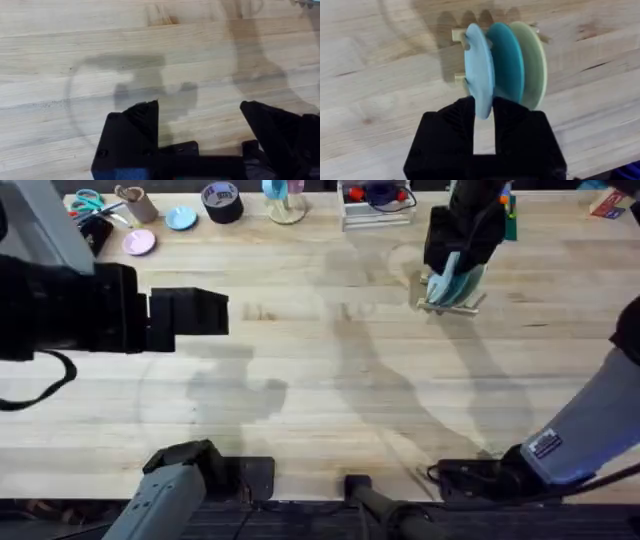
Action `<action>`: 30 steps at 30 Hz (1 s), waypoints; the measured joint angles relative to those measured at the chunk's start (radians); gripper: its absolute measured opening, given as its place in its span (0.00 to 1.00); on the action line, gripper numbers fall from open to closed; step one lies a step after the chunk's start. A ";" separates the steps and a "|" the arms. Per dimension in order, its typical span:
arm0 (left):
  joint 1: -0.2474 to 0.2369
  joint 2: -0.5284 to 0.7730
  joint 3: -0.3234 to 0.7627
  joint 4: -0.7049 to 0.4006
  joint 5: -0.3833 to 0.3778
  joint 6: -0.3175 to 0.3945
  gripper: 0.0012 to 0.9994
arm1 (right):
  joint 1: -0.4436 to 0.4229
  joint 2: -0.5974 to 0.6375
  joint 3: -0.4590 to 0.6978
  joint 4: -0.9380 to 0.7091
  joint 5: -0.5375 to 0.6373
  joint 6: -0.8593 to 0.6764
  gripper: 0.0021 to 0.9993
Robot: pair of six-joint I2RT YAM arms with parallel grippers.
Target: Pick up the plates from the table one by one and place each into a slot on the dish rack.
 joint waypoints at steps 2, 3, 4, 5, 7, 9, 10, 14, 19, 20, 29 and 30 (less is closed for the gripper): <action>0.000 0.000 0.000 0.000 0.000 0.000 0.99 | 0.000 0.000 0.039 -0.025 0.000 0.000 0.23; 0.000 0.000 0.000 0.000 0.000 0.000 0.99 | 0.000 0.000 0.058 -0.036 0.000 -0.001 0.23; 0.000 0.000 0.000 0.000 0.000 0.000 0.99 | 0.000 0.000 0.080 -0.051 0.000 -0.004 0.23; 0.000 0.000 0.000 0.000 0.000 0.000 0.99 | 0.000 0.000 0.101 -0.066 0.000 -0.007 0.23; 0.000 0.000 0.000 0.000 0.000 0.000 0.99 | 0.000 0.000 0.151 -0.107 0.000 -0.010 0.24; 0.000 0.000 0.000 0.000 0.000 0.000 0.99 | 0.000 0.000 0.197 -0.147 0.000 -0.016 0.26; 0.000 0.000 0.000 0.000 0.000 0.000 0.99 | 0.000 0.000 0.219 -0.169 0.000 -0.020 0.26; 0.000 0.000 0.000 0.000 0.000 0.000 0.99 | 0.002 -0.001 0.285 -0.245 0.000 -0.038 0.32; 0.000 0.000 0.000 0.000 0.000 0.000 0.99 | 0.014 -0.033 0.301 -0.284 0.000 -0.057 0.58; 0.000 0.000 0.000 0.000 0.000 0.000 0.99 | 0.020 -0.045 0.301 -0.294 0.000 -0.057 0.64; 0.000 0.000 0.000 0.000 0.000 0.000 0.99 | 0.098 -0.152 0.308 -0.339 0.050 -0.055 0.86; 0.000 0.000 0.000 0.000 0.000 0.000 0.99 | 0.110 -0.156 0.308 -0.339 0.054 -0.052 0.86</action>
